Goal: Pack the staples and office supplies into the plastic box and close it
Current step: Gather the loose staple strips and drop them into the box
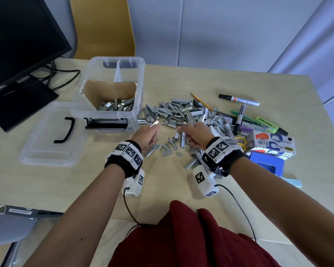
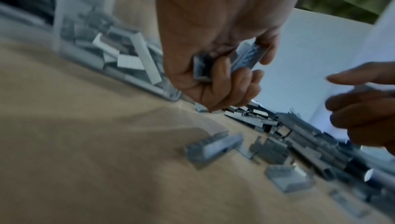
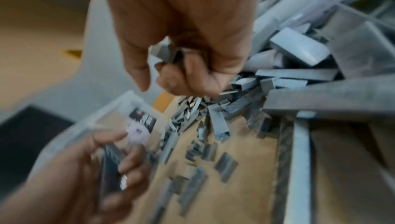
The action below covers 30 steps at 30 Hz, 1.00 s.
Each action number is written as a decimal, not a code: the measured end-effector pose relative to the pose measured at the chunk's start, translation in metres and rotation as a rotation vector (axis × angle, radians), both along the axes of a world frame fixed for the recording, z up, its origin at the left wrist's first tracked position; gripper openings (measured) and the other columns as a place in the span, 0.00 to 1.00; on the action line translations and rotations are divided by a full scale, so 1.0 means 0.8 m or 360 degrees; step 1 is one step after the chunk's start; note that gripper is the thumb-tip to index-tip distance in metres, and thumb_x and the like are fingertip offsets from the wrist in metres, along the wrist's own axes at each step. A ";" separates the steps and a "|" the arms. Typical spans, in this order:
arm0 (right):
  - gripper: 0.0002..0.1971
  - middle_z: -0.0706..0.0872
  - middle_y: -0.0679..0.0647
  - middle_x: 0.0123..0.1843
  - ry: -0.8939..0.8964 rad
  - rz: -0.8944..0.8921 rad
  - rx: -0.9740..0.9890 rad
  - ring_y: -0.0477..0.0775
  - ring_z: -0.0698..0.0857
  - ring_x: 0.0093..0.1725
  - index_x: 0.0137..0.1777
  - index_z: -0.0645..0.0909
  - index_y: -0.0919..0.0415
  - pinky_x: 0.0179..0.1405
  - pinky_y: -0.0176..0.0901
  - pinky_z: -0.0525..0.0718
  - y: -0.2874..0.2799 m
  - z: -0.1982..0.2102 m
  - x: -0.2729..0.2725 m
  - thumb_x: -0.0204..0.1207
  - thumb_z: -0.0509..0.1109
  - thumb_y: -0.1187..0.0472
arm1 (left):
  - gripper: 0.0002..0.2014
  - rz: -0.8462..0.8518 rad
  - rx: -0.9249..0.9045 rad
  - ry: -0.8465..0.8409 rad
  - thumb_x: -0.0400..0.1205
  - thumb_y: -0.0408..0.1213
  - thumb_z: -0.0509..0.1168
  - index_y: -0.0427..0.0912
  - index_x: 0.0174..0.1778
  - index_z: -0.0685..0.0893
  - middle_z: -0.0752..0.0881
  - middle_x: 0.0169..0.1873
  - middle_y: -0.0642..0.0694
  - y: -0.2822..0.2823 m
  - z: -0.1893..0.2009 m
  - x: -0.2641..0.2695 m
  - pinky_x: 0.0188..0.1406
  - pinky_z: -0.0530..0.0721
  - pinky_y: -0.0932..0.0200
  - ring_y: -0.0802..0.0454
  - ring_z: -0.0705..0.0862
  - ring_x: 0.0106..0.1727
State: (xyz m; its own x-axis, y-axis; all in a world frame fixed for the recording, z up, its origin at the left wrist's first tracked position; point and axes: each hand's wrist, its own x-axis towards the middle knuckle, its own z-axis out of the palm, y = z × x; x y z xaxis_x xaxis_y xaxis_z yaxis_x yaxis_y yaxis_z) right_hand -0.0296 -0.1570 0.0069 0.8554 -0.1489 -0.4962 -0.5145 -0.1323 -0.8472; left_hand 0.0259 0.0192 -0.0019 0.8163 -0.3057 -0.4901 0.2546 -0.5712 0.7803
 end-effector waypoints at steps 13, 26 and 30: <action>0.17 0.81 0.64 0.59 -0.0153 0.1281 -0.1718 0.63 0.82 0.57 0.65 0.68 0.64 0.47 0.49 0.76 0.055 -0.009 0.011 0.81 0.58 0.55 | 0.17 -0.0946 0.1387 -0.0529 0.78 0.54 0.61 0.42 0.40 0.76 0.79 0.40 0.44 0.018 0.001 -0.015 0.42 0.75 0.57 0.43 0.81 0.45; 0.08 0.81 0.59 0.46 0.0004 0.0795 -0.1015 0.58 0.81 0.45 0.51 0.76 0.66 0.44 0.47 0.80 0.037 -0.023 0.017 0.80 0.61 0.60 | 0.20 -0.0512 0.0833 -0.0405 0.68 0.37 0.68 0.46 0.19 0.61 0.65 0.20 0.49 0.019 -0.002 -0.025 0.23 0.59 0.62 0.48 0.65 0.25; 0.14 0.71 0.49 0.19 0.0106 0.0122 0.0121 0.46 0.67 0.15 0.33 0.70 0.59 0.15 0.34 0.65 0.020 -0.015 0.015 0.81 0.60 0.62 | 0.21 -0.0160 0.0484 -0.0177 0.72 0.33 0.68 0.45 0.19 0.63 0.66 0.20 0.49 0.015 0.000 -0.019 0.26 0.63 0.62 0.53 0.66 0.24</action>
State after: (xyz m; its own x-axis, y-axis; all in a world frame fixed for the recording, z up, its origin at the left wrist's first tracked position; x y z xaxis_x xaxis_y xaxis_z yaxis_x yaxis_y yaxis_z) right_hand -0.0176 -0.1413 -0.0052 0.8277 -0.0438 -0.5594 -0.5605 -0.1100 -0.8208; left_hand 0.0107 0.0312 -0.0019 0.8429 -0.2410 -0.4811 0.1081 -0.8000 0.5902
